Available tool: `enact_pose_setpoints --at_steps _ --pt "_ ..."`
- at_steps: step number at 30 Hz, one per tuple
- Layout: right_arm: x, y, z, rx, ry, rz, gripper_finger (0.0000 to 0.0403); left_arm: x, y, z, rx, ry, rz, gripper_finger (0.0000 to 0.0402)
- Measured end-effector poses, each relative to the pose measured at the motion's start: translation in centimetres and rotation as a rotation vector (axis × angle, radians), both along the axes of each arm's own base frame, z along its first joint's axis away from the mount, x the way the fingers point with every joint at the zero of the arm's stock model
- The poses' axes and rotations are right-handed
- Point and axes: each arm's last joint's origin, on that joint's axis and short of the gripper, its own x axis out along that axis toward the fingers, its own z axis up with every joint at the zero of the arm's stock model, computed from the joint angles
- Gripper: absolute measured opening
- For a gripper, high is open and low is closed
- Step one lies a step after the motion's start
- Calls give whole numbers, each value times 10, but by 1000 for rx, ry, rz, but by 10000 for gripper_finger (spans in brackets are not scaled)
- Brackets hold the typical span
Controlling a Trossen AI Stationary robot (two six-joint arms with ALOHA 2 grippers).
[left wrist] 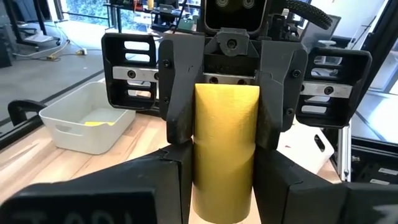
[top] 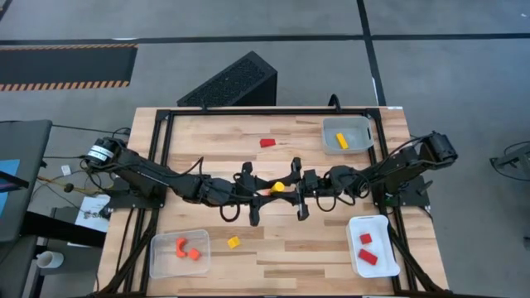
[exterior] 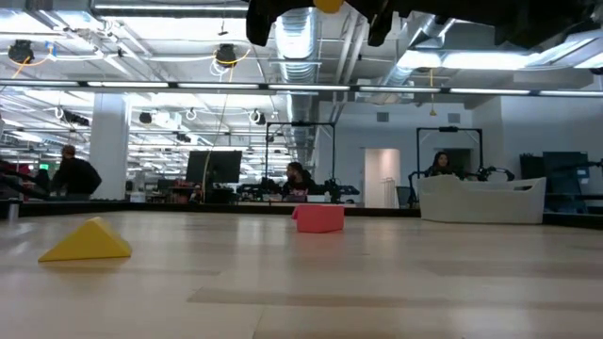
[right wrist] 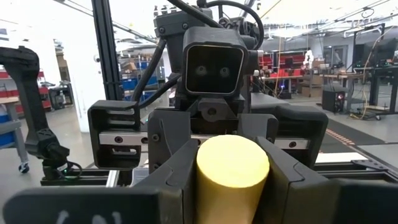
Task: Sort & place blocks by color
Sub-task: Put the top yellow block into the gray bin
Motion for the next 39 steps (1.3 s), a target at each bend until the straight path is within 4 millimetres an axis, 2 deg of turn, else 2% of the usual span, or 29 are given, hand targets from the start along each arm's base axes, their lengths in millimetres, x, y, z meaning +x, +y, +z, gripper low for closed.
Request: enact_pose_setpoints --at_steps 3,10,15,21,26,32,39 --pt "0 0 0 -6 1 -1 129 0 0 0 -10 -1 2 115" --pt "0 -1 0 -40 -4 -14 128 -1 0 -4 -80 29 22 235" --pt "0 -1 0 -43 -2 -17 128 -2 1 -10 -88 83 31 278" --pt "-1 -5 -1 -94 39 -138 128 -7 4 -17 -72 166 116 287" --pt "-8 -19 -2 -160 198 -403 128 -14 9 -22 -43 246 208 287" --pt "-25 -47 -1 -225 398 -714 128 -17 11 -26 35 304 225 288" --pt "-50 -95 -3 -142 591 -898 128 -18 24 -31 102 369 289 288"
